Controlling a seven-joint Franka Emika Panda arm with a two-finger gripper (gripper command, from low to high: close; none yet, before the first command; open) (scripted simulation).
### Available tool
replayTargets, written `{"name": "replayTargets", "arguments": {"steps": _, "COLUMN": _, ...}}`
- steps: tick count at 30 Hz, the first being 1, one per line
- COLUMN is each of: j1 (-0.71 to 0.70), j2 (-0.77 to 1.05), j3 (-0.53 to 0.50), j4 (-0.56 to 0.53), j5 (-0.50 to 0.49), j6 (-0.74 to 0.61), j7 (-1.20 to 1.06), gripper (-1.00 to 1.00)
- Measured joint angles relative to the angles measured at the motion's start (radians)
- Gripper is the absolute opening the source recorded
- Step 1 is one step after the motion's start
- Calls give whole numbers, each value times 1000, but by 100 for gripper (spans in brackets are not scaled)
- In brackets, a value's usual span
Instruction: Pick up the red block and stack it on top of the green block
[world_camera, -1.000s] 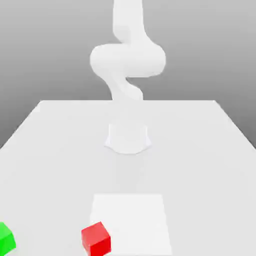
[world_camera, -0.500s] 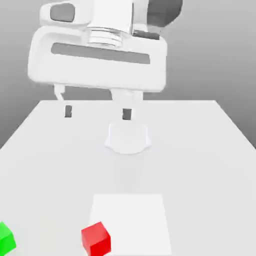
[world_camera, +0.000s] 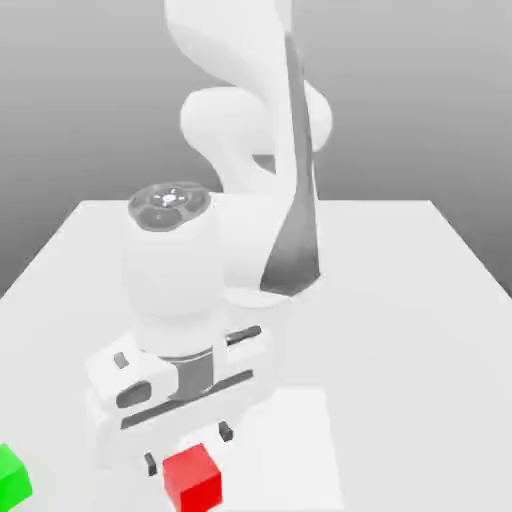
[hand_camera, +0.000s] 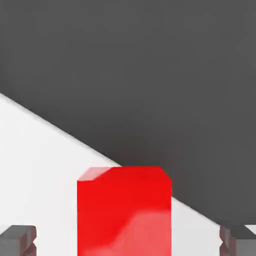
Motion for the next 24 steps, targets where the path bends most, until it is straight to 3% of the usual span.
{"name": "replayTargets", "arguments": {"steps": 1, "j1": -3, "j2": 19, "j3": 3, "j4": 3, "j5": 3, "j6": 16, "j7": -3, "gripper": -100}}
{"name": "replayTargets", "arguments": {"steps": 8, "j1": -2, "j2": 15, "j3": 3, "j4": 2, "j5": 3, "j6": 11, "j7": -3, "gripper": -100}}
{"name": "replayTargets", "arguments": {"steps": 13, "j1": -3, "j2": -133, "j3": -17, "j4": -13, "j5": -22, "j6": -121, "j7": 17, "gripper": -100}}
{"name": "replayTargets", "arguments": {"steps": 20, "j1": -185, "j2": -82, "j3": -157, "j4": 168, "j5": 51, "j6": -262, "j7": 2, "gripper": -100}}
{"name": "replayTargets", "arguments": {"steps": 23, "j1": -251, "j2": 31, "j3": -162, "j4": 227, "j5": 107, "j6": -212, "j7": -26, "gripper": -100}}
{"name": "replayTargets", "arguments": {"steps": 24, "j1": -260, "j2": 57, "j3": -156, "j4": 232, "j5": 118, "j6": -192, "j7": -32, "gripper": 100}}
